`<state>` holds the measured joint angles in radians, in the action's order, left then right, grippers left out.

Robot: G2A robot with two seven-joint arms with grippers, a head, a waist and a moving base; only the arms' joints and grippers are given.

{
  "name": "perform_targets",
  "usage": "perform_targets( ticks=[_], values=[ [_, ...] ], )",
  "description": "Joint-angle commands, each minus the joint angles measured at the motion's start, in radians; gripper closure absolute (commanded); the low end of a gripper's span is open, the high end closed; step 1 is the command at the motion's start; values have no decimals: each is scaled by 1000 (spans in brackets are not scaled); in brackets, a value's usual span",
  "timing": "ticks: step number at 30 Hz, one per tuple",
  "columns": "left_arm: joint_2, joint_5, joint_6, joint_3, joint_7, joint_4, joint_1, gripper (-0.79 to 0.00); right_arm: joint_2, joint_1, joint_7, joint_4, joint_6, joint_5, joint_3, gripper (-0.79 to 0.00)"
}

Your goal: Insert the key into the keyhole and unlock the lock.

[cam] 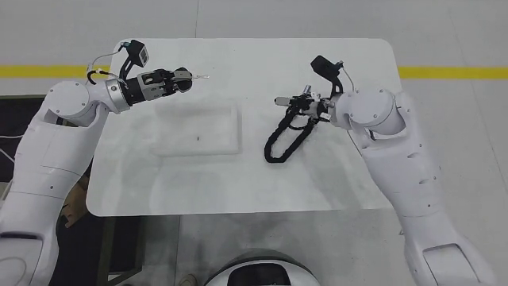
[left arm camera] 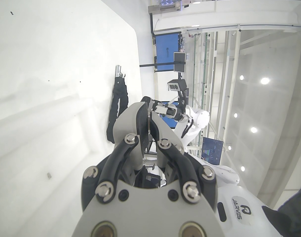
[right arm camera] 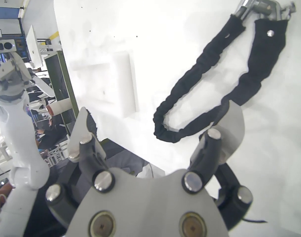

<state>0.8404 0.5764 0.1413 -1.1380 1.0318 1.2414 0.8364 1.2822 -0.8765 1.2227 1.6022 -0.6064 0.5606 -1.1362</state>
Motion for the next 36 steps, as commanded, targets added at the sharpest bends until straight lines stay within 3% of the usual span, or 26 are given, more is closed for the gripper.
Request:
perform_targets(
  ticks=[1, 11, 16, 18, 19, 25, 27, 36],
  values=[
    [0, 0, 0, 0, 0, 0, 0, 0, 9, 57, -18, -72, -9, 11, 45, -785],
    [0, 0, 0, 0, 0, 0, 0, 0, 46, 180, -65, -312, -56, 40, 187, -785],
    [0, 0, 0, 0, 0, 0, 0, 0, 76, 248, -106, -432, -98, 52, 231, -748],
    [0, 0, 0, 0, 0, 0, 0, 0, 91, 276, -121, -480, -112, 72, 252, -723],
    [0, 0, 0, 0, 0, 0, 0, 0, 100, 291, -117, -504, -108, 67, 259, -643],
    [0, 0, 0, 0, 0, 0, 0, 0, 148, 341, -120, -607, -108, 44, 266, -489],
    [0, 0, 0, 0, 0, 0, 0, 0, 160, 343, -114, -625, -105, 45, 264, -388],
    [0, 0, 0, 0, 0, 0, 0, 0, 211, 373, -126, -735, -117, 136, 276, -372]
  ],
)
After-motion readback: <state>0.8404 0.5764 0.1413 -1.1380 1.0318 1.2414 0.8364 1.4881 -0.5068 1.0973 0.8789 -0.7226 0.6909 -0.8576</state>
